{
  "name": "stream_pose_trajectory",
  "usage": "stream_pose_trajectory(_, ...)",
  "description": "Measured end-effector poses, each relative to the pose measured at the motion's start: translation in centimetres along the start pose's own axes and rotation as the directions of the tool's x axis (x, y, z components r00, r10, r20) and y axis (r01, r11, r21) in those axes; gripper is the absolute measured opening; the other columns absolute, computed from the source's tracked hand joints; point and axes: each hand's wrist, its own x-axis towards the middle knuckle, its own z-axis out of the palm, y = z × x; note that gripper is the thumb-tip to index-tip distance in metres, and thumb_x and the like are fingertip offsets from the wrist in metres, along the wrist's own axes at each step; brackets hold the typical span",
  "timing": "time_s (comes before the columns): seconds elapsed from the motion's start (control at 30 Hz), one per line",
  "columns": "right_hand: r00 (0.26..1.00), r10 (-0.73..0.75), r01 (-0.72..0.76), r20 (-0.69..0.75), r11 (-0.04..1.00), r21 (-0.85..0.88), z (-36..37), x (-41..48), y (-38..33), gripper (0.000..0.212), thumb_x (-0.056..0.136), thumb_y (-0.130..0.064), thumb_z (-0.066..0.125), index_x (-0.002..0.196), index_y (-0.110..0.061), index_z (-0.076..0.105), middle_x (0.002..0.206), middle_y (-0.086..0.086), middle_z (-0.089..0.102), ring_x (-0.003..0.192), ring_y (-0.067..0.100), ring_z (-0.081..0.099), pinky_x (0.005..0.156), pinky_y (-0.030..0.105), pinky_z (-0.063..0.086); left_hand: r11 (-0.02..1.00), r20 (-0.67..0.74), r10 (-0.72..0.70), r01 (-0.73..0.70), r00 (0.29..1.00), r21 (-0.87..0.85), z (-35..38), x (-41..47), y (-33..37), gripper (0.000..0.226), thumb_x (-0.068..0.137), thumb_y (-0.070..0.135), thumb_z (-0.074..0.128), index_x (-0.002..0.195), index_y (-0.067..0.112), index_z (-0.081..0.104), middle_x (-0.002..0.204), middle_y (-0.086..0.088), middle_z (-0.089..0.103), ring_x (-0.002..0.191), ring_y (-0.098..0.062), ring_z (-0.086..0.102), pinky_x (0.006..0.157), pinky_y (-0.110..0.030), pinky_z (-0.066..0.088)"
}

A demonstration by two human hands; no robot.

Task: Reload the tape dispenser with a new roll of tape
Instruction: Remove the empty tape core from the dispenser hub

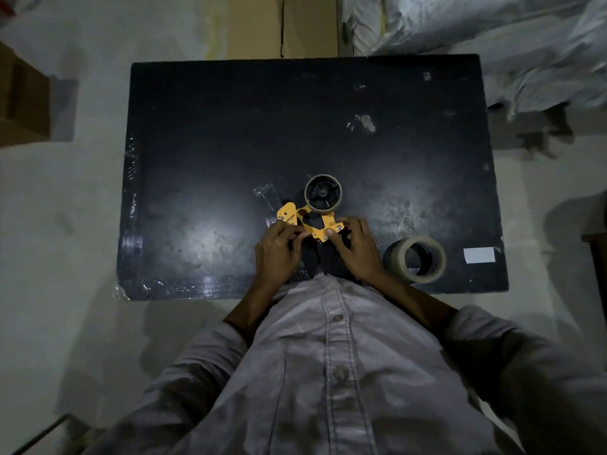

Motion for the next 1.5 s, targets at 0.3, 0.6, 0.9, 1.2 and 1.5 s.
stream_pose_trajectory(0.3,0.998,0.066,-0.067,0.015,0.997,0.037,0.0,-0.3,-0.7,0.038,0.108,-0.049,0.069,0.129,-0.018,0.064,0.124,-0.002,0.051,0.116,0.022,0.059,0.084,0.017,0.041,1.0,0.049,0.027,-0.027,0.998,-0.006,-0.4,0.8,0.2,0.006,0.103,0.024,0.08,0.103,0.018,0.083,0.101,0.0,0.072,0.088,-0.021,0.071,0.059,-0.04,0.058)
stream_pose_trajectory(0.6,0.989,0.024,-0.076,-0.145,0.931,-0.358,-8.3,0.3,0.5,0.077,0.094,-0.077,0.059,0.151,-0.024,0.053,0.15,0.013,0.051,0.142,0.037,0.043,0.115,0.058,0.044,0.996,0.055,0.063,-0.06,0.996,-0.063,-1.5,2.0,2.6,0.023,0.099,0.036,0.081,0.118,0.023,0.083,0.108,0.003,0.072,0.105,-0.019,0.068,0.075,-0.032,0.057)
stream_pose_trajectory(0.9,0.981,0.162,-0.183,-0.104,0.95,-0.253,-9.4,-0.4,-1.1,0.092,0.083,-0.088,0.063,0.153,-0.029,0.053,0.159,0.011,0.042,0.151,0.035,0.033,0.121,0.056,0.036,0.998,0.078,0.06,-0.059,0.995,-0.008,-0.2,5.4,2.8,0.037,0.093,0.045,0.08,0.123,0.023,0.081,0.109,-0.002,0.072,0.117,-0.033,0.061,0.101,-0.042,0.042)
stream_pose_trajectory(1.2,0.981,0.188,-0.19,0.044,0.979,0.069,-5.0,9.1,-3.9,0.09,0.078,-0.086,0.069,0.147,-0.028,0.062,0.15,0.006,0.054,0.144,0.029,0.049,0.119,0.05,0.048,0.942,0.388,-0.277,0.328,0.879,-0.07,-0.1,13.8,0.8,0.076,0.09,0.076,0.071,0.15,0.031,0.063,0.121,0.005,0.078,0.125,-0.024,0.071,0.112,-0.054,0.056)
stream_pose_trajectory(1.5,0.925,0.355,-0.38,0.135,0.858,0.346,-3.2,10.8,-3.5,0.063,0.098,-0.051,0.082,0.146,-0.017,0.061,0.14,0.008,0.069,0.123,0.026,0.071,0.097,0.054,0.067,0.792,0.73,-0.238,0.563,0.641,-0.236,1.0,15.5,0.9,0.051,0.106,0.036,0.073,0.15,0.013,0.062,0.136,-0.007,0.075,0.115,-0.023,0.078,0.085,-0.028,0.062)
